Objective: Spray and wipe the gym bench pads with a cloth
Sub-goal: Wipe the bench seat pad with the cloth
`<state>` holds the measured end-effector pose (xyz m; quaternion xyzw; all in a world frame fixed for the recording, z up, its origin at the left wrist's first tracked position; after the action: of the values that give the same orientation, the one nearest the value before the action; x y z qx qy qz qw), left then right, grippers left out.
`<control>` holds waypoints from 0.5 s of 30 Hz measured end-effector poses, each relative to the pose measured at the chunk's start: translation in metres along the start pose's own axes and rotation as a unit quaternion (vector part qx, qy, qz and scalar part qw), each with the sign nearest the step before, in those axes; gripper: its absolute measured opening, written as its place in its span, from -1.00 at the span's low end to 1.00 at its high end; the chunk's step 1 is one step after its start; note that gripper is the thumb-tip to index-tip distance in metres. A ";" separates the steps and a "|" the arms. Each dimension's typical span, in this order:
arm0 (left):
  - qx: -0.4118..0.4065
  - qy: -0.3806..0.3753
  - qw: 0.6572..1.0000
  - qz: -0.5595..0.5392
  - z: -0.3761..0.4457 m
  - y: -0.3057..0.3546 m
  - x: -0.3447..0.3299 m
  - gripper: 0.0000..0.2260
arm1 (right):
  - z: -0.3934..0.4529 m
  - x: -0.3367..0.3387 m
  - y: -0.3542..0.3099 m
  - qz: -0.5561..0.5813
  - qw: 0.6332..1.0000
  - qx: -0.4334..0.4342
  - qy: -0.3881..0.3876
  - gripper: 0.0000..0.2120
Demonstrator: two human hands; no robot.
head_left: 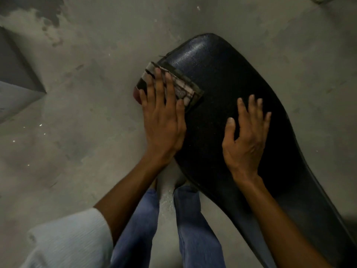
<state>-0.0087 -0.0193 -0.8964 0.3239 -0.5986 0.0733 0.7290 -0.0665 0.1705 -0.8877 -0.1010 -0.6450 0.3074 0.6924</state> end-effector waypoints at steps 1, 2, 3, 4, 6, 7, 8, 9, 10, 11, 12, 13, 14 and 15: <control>-0.018 -0.003 1.000 0.002 -0.005 0.005 -0.002 -0.45 | -0.003 0.001 0.002 -0.006 1.000 -0.010 0.006 -0.52; -0.052 -0.014 0.999 0.006 -0.017 0.009 -0.002 -0.45 | -0.004 0.001 0.002 -0.010 1.000 -0.018 0.009 -0.52; -0.095 -0.034 0.995 0.008 -0.035 0.012 -0.002 -0.45 | -0.006 0.000 0.001 -0.011 1.000 -0.024 0.006 -0.52; -0.138 -0.053 0.989 0.012 -0.054 0.012 0.000 -0.45 | -0.007 0.000 -0.001 -0.009 1.000 -0.028 -0.002 -0.52; -0.203 -0.088 0.975 0.023 -0.081 0.007 0.007 -0.44 | -0.006 0.002 -0.003 -0.003 0.999 -0.038 -0.020 -0.51; -0.222 -0.095 0.970 0.025 -0.080 0.001 0.009 -0.44 | -0.006 0.004 -0.003 0.000 0.999 -0.044 -0.024 -0.51; -0.230 -0.091 0.968 0.027 -0.070 -0.004 0.010 -0.44 | -0.007 0.006 -0.003 0.003 0.998 -0.049 -0.024 -0.51; -0.223 -0.083 0.971 0.031 -0.056 -0.009 0.009 -0.44 | -0.010 0.008 -0.002 0.006 0.998 -0.055 -0.021 -0.51; -0.201 -0.070 0.976 0.037 -0.041 -0.013 0.008 -0.45 | -0.015 0.009 -0.002 0.007 0.998 -0.061 -0.014 -0.51; -0.173 -0.059 0.982 0.043 -0.026 -0.015 0.007 -0.46 | -0.020 0.010 -0.001 0.007 0.998 -0.065 -0.004 -0.51; -0.149 -0.052 0.986 0.046 -0.017 -0.013 0.007 -0.46 | -0.026 0.010 -0.001 0.003 0.997 -0.070 0.006 -0.51; -0.135 -0.053 0.988 0.045 -0.016 -0.010 0.006 -0.46 | -0.032 0.010 0.000 -0.003 0.997 -0.078 0.018 -0.51; -0.139 -0.058 0.988 0.039 -0.022 -0.006 0.006 -0.46 | -0.040 0.010 0.001 -0.009 0.996 -0.088 0.028 -0.51; -0.159 -0.065 0.985 0.033 -0.033 -0.002 0.007 -0.46 | -0.046 0.009 0.002 -0.011 0.994 -0.101 0.036 -0.51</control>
<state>0.0217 -0.0041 -0.8929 0.1882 -0.6592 -0.0205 0.7277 -0.0233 0.1886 -0.8877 -0.1745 -0.6487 0.2293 0.7044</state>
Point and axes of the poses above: each hand's wrist, its own z-axis towards the middle knuckle, its own x-axis out of the back of the hand, y = z × x, the point moved 2 cm from there along z, towards the middle knuckle, and after that the axes turned 6 degrees about z, right-handed, at the moved point
